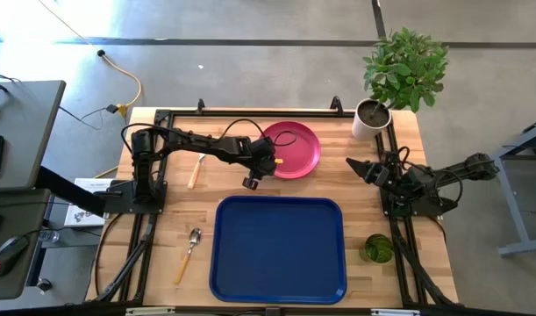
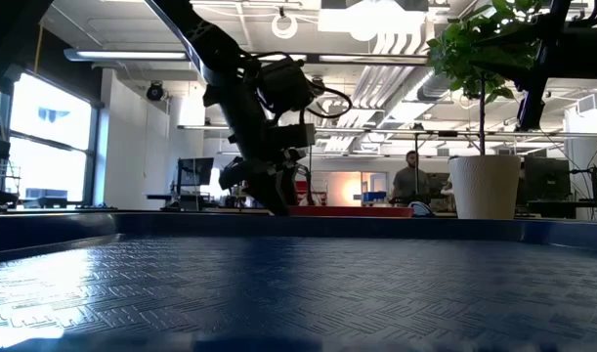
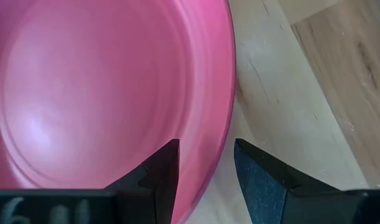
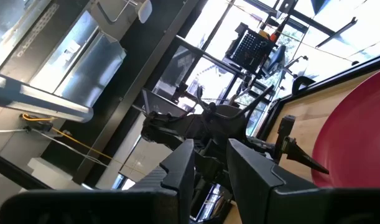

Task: Pick and place plate/cup/fork/spoon on tray
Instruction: Put the pink plate on the blue tray

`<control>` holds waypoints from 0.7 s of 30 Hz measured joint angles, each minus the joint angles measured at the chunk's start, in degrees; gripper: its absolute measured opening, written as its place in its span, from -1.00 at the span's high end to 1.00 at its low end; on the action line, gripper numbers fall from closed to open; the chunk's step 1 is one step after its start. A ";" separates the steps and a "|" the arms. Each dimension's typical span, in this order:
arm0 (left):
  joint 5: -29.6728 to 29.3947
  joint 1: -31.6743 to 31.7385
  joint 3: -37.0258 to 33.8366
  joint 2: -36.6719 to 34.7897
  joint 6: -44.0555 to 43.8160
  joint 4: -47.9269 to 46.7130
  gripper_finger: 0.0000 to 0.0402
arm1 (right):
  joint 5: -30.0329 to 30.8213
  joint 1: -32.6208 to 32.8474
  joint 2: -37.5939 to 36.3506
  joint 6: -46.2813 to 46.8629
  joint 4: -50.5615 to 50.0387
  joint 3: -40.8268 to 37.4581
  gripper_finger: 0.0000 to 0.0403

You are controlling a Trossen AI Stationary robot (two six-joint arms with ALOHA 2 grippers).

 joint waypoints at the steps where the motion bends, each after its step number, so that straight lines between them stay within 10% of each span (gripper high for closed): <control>1: -0.04 0.00 0.00 0.00 0.04 0.33 0.28 | -0.01 0.00 -0.02 0.00 0.02 0.00 0.57; 21: -4.04 -0.86 0.12 1.33 0.39 0.65 0.95 | 0.04 0.00 -0.02 -0.15 0.07 0.00 0.57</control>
